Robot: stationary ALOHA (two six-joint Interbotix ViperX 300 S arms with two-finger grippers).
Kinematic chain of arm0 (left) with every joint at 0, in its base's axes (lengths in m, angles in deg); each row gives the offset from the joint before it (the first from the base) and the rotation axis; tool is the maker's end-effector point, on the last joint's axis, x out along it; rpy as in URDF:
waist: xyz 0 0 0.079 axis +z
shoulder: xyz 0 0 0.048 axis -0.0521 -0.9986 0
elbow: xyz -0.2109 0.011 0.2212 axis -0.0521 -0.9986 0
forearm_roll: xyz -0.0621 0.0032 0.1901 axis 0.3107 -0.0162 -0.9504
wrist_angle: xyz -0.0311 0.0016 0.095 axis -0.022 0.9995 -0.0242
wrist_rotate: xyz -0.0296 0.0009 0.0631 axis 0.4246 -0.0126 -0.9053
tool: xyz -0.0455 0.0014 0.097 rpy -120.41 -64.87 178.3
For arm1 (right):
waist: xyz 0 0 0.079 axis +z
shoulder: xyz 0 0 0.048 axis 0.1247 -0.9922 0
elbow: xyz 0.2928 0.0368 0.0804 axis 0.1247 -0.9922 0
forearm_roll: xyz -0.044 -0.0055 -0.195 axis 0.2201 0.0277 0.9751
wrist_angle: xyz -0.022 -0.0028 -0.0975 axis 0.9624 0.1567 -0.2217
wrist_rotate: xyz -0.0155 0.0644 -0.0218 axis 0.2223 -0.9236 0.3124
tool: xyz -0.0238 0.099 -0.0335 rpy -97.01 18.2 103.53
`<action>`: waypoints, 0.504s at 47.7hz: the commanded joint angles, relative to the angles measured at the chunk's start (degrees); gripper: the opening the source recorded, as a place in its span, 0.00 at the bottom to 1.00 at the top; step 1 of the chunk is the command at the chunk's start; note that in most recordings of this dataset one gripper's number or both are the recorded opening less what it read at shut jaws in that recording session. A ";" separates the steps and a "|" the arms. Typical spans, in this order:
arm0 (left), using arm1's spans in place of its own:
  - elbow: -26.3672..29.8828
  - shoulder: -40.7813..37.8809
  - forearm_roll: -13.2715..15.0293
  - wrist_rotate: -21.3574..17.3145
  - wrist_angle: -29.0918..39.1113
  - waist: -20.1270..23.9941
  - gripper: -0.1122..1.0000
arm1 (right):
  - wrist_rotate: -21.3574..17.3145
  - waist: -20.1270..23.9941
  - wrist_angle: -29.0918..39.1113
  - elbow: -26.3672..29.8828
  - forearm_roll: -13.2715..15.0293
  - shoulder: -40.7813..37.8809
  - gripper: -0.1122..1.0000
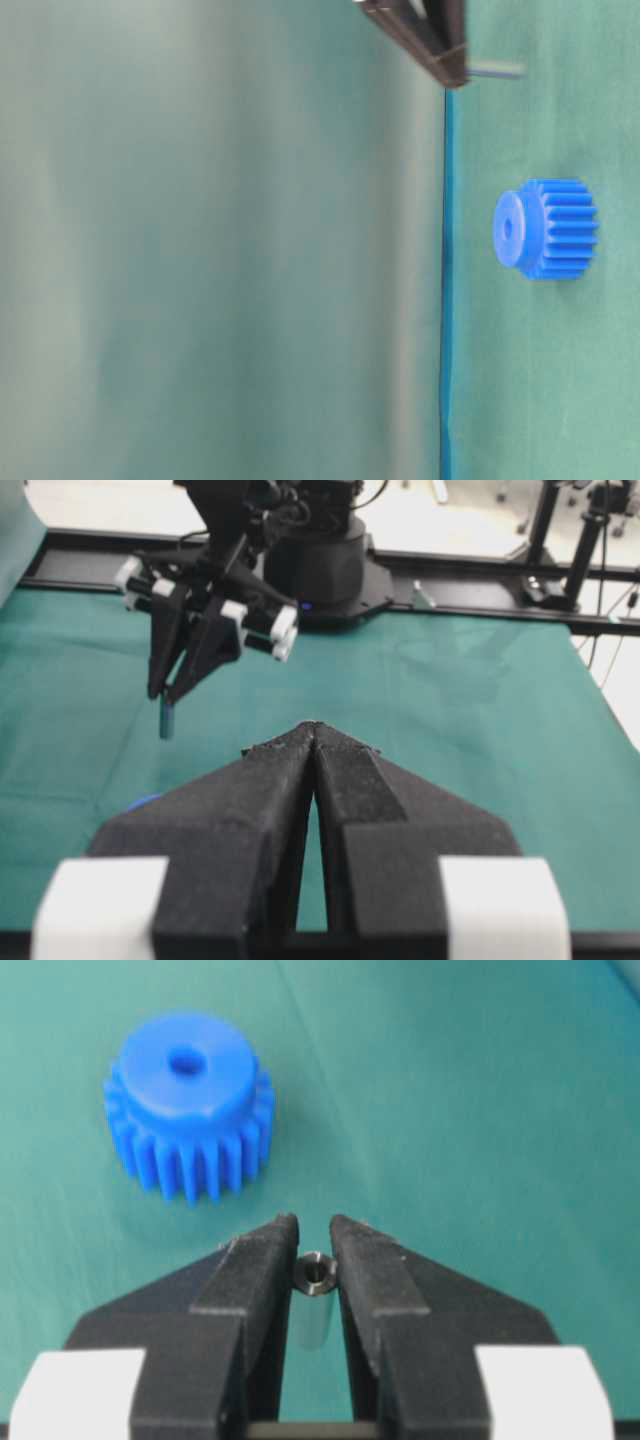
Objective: Insert the shaft placed at a random location into the center hole of the small gear at another random location.
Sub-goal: 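Lift the shaft upright with the right gripper and carry it over the blue gear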
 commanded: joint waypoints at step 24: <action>0.53 -0.26 0.18 0.00 -0.18 -0.09 0.10 | 0.44 0.35 9.67 4.22 0.00 7.21 0.32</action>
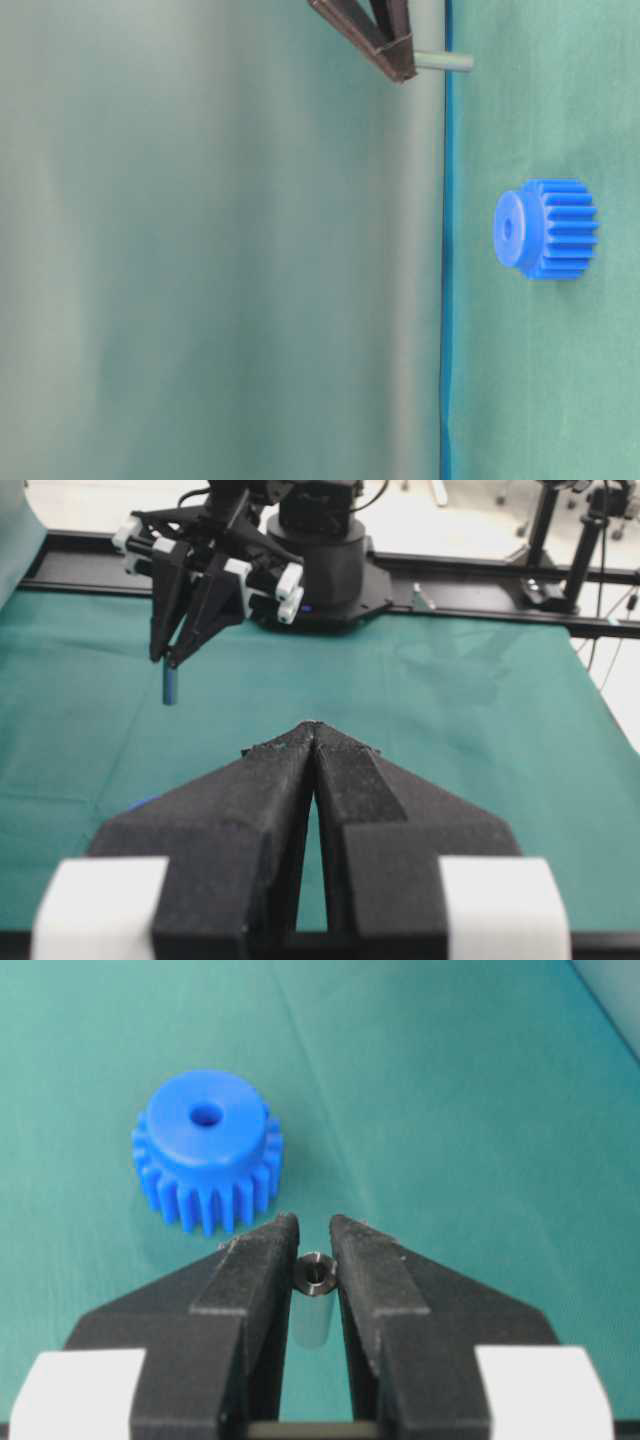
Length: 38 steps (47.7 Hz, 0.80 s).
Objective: Insert the shaft placed at a random location into the center hole of the small gear at another random location.
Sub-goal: 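Lift the shaft upright with the right gripper and carry it over the blue gear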
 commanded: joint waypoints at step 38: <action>0.35 -0.62 0.09 0.18 -0.26 0.00 0.10 | 0.26 4.57 5.80 23.20 0.79 -15.73 0.32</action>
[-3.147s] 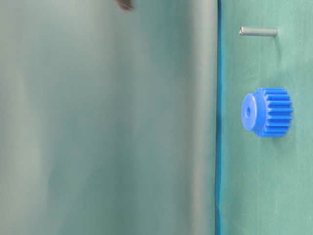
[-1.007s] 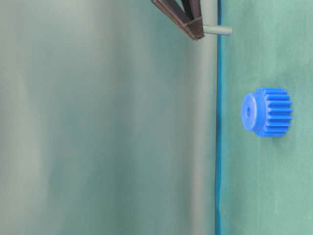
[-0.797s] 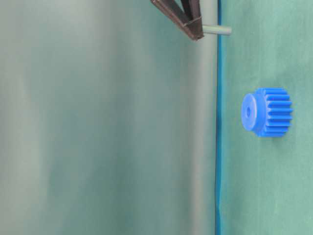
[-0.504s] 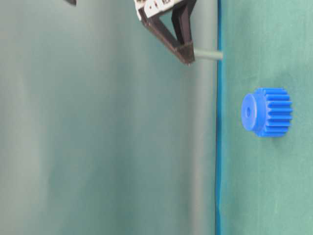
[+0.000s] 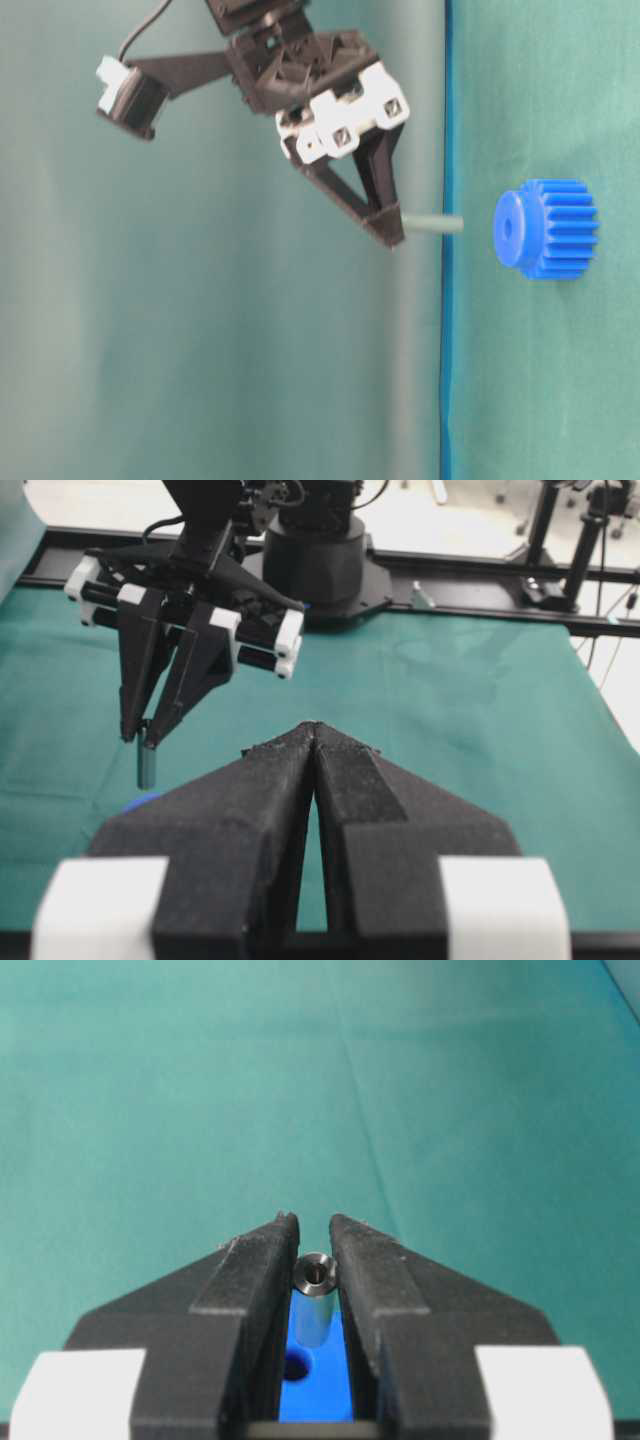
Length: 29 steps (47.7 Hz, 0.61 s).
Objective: Insert the shaft placed at a random location into the center hole of the small gear at another random location.
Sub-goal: 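Lift the shaft upright with the right gripper and carry it over the blue gear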
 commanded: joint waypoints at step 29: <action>0.44 -0.26 0.09 0.00 0.35 0.00 0.10 | -0.26 0.26 0.35 2.02 -0.18 -2.29 0.32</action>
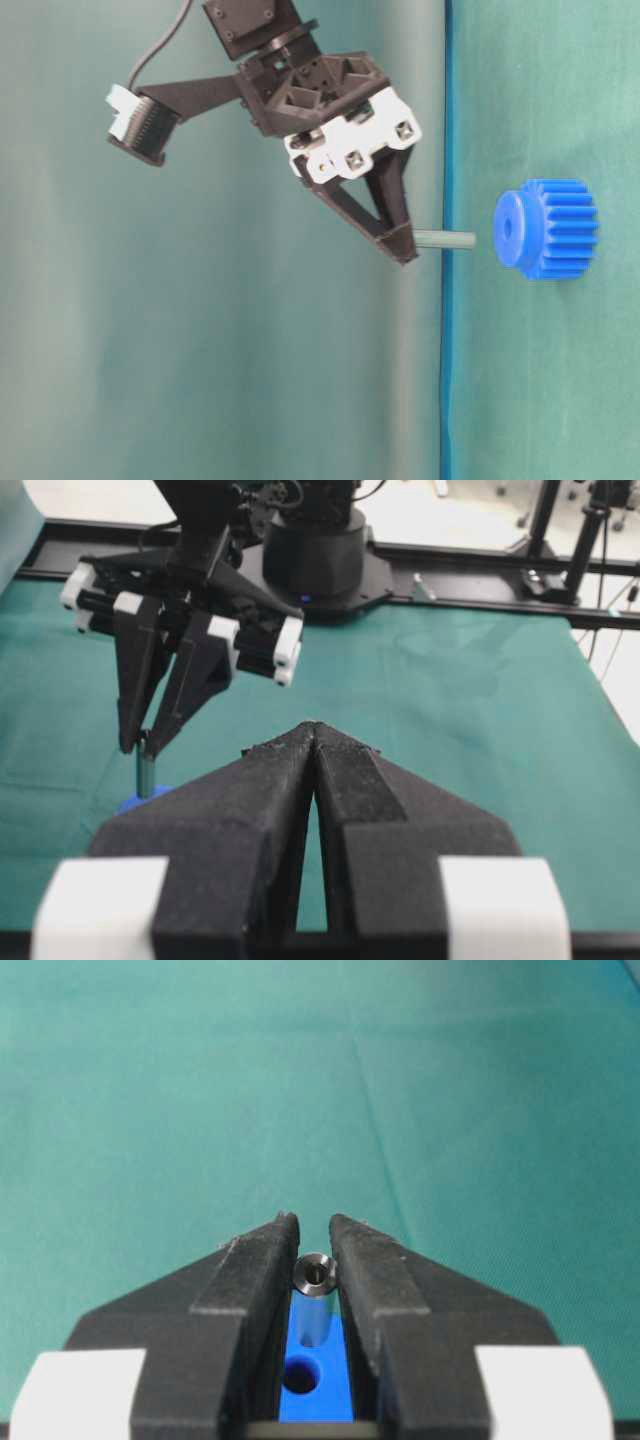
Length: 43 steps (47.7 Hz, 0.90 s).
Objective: Insert the shaft placed at a random location into the center hole of the small gear at another random location.
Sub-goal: 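Lift the shaft upright with the right gripper and carry it over the blue gear, then align the shaft tip with the gear's center hole and lower it in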
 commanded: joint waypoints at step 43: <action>0.44 -0.26 0.00 0.00 0.18 -0.09 0.10 | 0.18 0.09 1.67 0.97 -0.09 0.70 0.32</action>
